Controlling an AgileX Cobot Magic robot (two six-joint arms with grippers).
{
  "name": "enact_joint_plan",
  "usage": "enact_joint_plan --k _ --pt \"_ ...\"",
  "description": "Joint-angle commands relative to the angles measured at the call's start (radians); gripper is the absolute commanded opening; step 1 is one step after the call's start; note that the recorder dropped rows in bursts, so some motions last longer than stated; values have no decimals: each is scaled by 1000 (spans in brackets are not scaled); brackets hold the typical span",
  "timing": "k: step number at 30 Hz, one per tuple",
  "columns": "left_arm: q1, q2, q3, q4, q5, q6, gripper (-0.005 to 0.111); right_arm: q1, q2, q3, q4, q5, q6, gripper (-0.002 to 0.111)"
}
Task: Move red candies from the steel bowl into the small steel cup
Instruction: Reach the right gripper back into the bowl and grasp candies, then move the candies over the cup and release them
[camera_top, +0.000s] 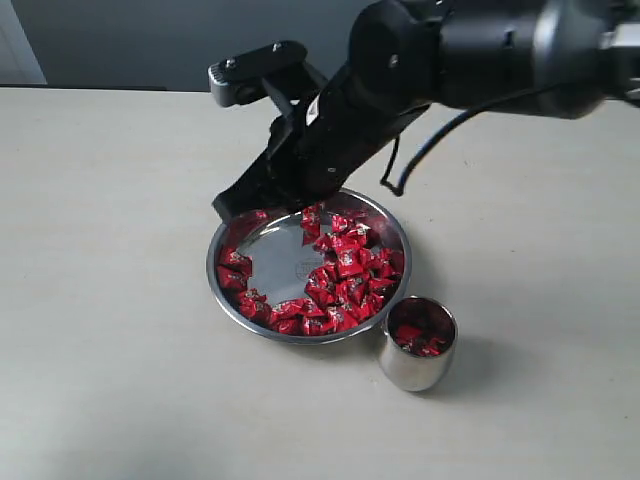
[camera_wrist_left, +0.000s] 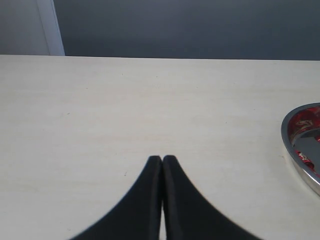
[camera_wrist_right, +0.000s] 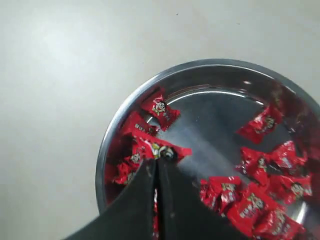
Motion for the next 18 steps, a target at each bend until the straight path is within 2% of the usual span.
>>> enact_joint_plan --k 1,10,18 --pt "-5 -5 3 0 -6 -2 0 2 -189 142 -74 6 49 -1" --pt "-5 -5 3 0 -6 -2 0 2 -508 429 -179 -8 189 -1" --pt "-5 -5 3 0 -6 -2 0 2 -533 519 -179 -8 208 -1"
